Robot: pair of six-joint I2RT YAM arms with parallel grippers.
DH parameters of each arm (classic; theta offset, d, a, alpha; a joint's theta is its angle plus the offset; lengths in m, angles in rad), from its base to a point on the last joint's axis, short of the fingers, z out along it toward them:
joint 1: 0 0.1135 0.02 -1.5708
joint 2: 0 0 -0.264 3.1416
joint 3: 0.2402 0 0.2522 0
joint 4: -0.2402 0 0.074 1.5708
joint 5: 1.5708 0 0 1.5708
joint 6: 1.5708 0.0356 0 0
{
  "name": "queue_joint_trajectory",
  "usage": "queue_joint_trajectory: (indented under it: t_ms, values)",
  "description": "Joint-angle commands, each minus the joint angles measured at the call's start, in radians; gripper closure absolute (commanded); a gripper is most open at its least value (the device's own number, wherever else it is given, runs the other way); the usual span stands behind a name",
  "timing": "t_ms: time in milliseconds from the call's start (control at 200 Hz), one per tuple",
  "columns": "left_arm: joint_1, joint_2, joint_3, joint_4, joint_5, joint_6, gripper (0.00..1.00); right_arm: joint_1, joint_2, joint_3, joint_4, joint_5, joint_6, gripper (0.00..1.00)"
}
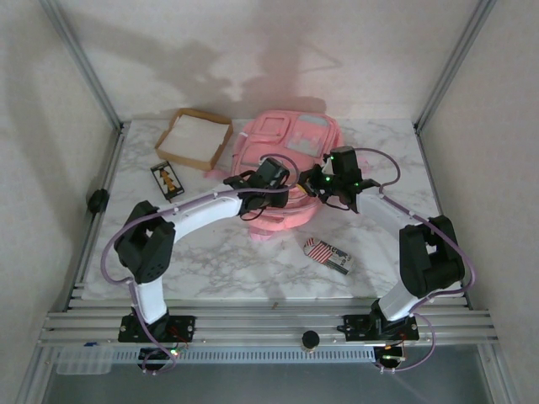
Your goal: Pack the student bag
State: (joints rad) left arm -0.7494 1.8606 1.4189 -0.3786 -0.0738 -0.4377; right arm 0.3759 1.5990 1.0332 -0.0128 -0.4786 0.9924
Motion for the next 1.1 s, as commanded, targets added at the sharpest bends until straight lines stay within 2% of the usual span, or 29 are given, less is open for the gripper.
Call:
queue_joint_trajectory:
  t_ms: [0, 85, 155, 215, 325, 406, 501, 751, 986, 1092]
  values:
    - [-0.005, 0.032, 0.044, -0.039, -0.032, 0.033, 0.60, 0.003, 0.003, 0.007, 0.111, 0.034, 0.002, 1.00]
    - [-0.005, 0.035, 0.041, 0.001, -0.012, 0.039, 0.65, 0.003, 0.001, 0.004, 0.110, 0.041, -0.001, 1.00]
    - [-0.005, 0.054, 0.062, -0.011, -0.009, 0.041, 0.74, 0.003, -0.002, 0.002, 0.108, 0.049, -0.003, 1.00]
    - [-0.005, 0.067, 0.075, -0.026, -0.015, 0.043, 0.77, 0.002, -0.002, 0.002, 0.106, 0.054, -0.004, 1.00]
    - [0.003, 0.059, 0.064, -0.035, -0.048, 0.041, 0.94, 0.002, 0.001, 0.008, 0.094, 0.069, -0.014, 1.00]
    - [0.014, 0.038, 0.052, -0.041, -0.051, 0.034, 1.00, -0.005, 0.000, 0.001, 0.087, 0.082, -0.017, 1.00]
    - [0.034, -0.008, 0.015, -0.055, -0.095, 0.008, 1.00, -0.017, -0.008, -0.004, 0.069, 0.110, -0.027, 1.00]
    - [0.150, -0.103, -0.114, -0.028, -0.101, 0.007, 1.00, -0.106, -0.020, -0.017, 0.061, 0.107, -0.064, 1.00]
    - [0.199, -0.092, -0.098, 0.037, -0.133, 0.155, 1.00, -0.211, -0.030, 0.015, 0.013, 0.115, -0.132, 1.00]
    - [0.221, -0.065, -0.063, 0.032, -0.079, 0.184, 1.00, -0.266, -0.006, 0.054, -0.001, 0.117, -0.165, 1.00]
